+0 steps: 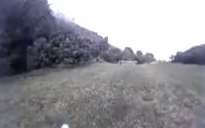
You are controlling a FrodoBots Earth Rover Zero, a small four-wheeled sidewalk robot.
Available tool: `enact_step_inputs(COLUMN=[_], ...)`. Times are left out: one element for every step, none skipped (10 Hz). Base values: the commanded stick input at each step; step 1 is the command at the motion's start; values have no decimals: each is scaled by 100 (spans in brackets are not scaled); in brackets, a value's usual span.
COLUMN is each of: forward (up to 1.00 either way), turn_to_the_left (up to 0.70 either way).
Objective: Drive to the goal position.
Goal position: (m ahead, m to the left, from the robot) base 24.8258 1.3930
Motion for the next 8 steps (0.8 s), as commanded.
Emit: enact_step_inputs(forward=[70, 70, 70, 70, 70, 70, 70, 70], turn_to_the_left=[0, -4, -20, -24, -24, -24, -24, -24])
